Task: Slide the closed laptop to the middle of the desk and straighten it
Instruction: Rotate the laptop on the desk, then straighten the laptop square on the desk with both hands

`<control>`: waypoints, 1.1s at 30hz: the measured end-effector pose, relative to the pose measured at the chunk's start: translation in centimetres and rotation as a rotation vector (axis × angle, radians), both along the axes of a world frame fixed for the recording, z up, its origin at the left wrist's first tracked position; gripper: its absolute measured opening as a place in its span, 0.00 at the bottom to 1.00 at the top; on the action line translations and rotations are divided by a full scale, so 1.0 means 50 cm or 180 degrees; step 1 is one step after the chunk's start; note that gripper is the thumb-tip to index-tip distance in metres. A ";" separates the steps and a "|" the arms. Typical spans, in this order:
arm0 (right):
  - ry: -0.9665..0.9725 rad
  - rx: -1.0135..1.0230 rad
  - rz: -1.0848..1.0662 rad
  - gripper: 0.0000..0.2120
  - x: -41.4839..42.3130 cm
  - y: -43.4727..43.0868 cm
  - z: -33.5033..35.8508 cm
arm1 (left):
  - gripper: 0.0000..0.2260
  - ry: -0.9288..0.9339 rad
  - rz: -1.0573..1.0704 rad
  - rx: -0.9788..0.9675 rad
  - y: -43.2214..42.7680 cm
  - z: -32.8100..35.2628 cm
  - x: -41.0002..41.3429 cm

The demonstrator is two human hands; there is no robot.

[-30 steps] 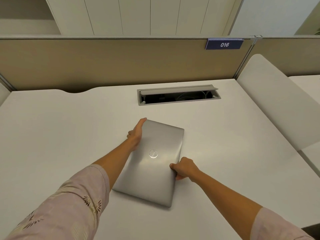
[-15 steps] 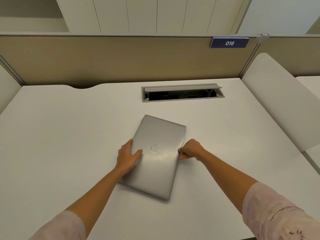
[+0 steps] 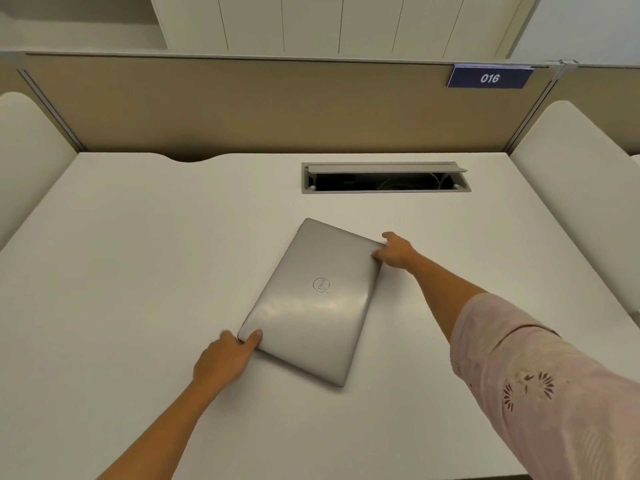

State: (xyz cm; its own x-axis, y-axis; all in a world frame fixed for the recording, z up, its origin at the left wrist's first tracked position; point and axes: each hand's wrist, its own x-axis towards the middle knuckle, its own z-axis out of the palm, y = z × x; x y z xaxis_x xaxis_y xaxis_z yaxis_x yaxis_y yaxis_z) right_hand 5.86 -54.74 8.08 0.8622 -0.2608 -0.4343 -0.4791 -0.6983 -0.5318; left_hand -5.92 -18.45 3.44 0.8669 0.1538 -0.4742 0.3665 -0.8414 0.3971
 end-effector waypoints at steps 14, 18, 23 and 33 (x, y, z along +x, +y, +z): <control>-0.0246 -0.0466 -0.0062 0.25 -0.045 0.003 -0.053 | 0.27 -0.0042 0.0685 -0.0507 -0.054 -0.002 0.042; -0.0352 -0.0622 -0.0245 0.25 -0.088 -0.010 -0.063 | 0.30 -0.0286 0.0686 -0.0277 -0.061 0.011 0.108; -0.0226 -0.0847 -0.0610 0.26 -0.141 -0.006 -0.072 | 0.30 -0.0492 0.0549 -0.0221 -0.088 0.027 0.172; 0.0177 -0.0653 -0.0777 0.30 -0.250 -0.014 -0.086 | 0.38 -0.0455 0.0442 -0.0356 -0.156 0.033 0.237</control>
